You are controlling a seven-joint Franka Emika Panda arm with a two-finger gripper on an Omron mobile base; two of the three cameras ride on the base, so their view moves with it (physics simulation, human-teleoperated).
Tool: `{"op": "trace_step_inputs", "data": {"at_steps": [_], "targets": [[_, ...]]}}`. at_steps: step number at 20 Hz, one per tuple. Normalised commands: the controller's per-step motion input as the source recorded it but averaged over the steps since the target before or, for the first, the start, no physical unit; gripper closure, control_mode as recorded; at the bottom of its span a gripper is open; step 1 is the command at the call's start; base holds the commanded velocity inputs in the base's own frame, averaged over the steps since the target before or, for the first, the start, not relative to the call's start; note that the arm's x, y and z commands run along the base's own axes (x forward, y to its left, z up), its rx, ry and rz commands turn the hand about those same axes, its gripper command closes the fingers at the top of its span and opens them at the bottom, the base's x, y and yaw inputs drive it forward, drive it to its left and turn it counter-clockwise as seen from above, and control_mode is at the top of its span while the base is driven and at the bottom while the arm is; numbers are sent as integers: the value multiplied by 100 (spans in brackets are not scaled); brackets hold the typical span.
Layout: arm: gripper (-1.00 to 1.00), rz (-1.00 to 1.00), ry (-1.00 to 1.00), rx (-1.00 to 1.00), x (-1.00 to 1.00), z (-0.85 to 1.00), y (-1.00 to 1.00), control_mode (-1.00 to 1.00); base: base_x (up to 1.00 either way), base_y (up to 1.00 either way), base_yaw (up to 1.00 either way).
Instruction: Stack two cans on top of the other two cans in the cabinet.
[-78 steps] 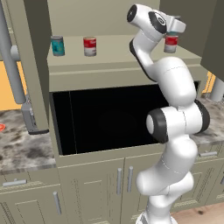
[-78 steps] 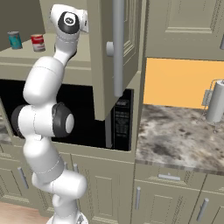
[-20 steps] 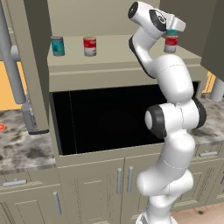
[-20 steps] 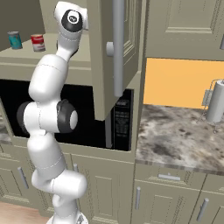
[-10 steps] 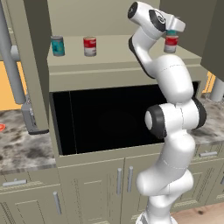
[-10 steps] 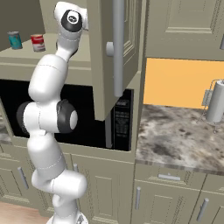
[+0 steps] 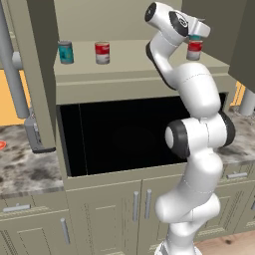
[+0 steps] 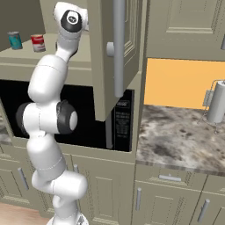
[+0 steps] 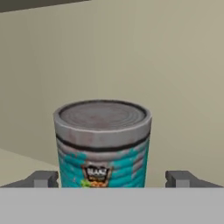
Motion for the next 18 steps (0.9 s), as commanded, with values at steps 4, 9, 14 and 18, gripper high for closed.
{"op": "trace_step_inputs", "data": {"at_steps": [4, 9, 14, 18], "targets": [[-100, 0, -6, 0, -27, -3, 14, -100, 0, 0, 0], [-100, -2, -2, 0, -26, -8, 28, -100, 0, 0, 0], [-100, 0, 0, 0, -15, -10, 37, -100, 0, 0, 0], [-100, 3, 0, 0, -2, -5, 35, -100, 0, 0, 0]]}}
